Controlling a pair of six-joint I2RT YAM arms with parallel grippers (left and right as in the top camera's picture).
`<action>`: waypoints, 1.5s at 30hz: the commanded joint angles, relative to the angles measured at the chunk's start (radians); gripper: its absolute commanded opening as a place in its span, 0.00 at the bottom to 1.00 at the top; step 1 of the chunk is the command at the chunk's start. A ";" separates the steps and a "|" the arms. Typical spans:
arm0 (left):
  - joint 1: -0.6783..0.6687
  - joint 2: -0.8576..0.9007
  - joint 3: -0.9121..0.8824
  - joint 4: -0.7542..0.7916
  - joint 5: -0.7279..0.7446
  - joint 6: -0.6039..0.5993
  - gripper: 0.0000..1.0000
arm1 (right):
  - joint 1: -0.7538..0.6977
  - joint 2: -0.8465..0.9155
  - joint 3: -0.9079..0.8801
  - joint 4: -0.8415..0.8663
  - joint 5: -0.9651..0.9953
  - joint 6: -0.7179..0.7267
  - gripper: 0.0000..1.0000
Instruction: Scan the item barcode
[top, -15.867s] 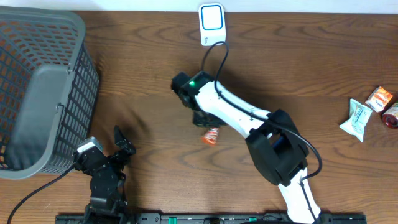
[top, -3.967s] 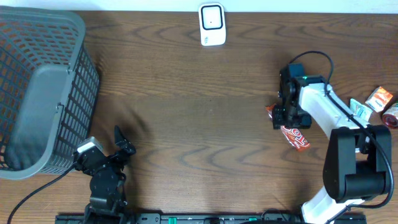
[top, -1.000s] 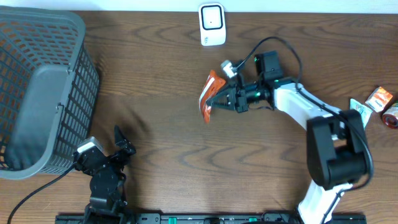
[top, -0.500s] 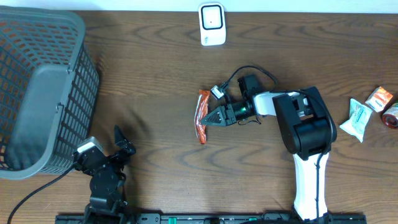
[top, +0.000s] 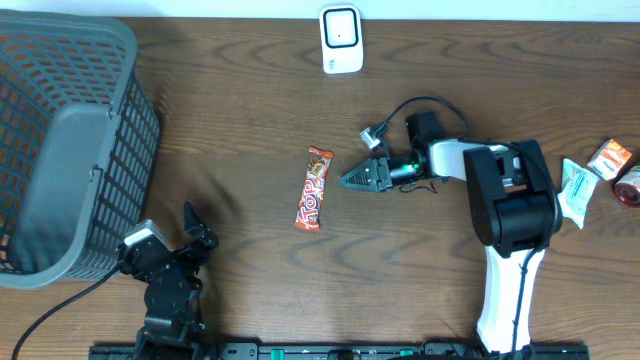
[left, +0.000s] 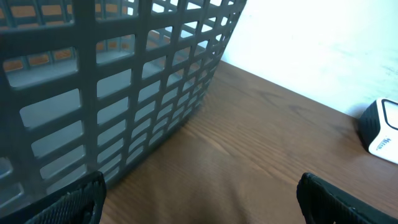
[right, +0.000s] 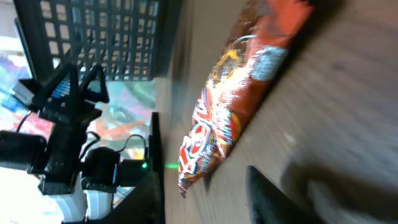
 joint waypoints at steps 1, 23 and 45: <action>0.003 -0.002 -0.025 -0.006 -0.006 -0.002 0.98 | -0.023 0.011 -0.013 -0.018 0.167 -0.013 0.61; 0.003 -0.002 -0.025 -0.006 -0.006 -0.002 0.98 | 0.230 0.004 0.009 -0.150 0.919 0.761 0.99; 0.003 -0.002 -0.025 -0.006 -0.006 -0.002 0.98 | 0.557 -0.252 0.166 -0.532 1.547 0.185 0.99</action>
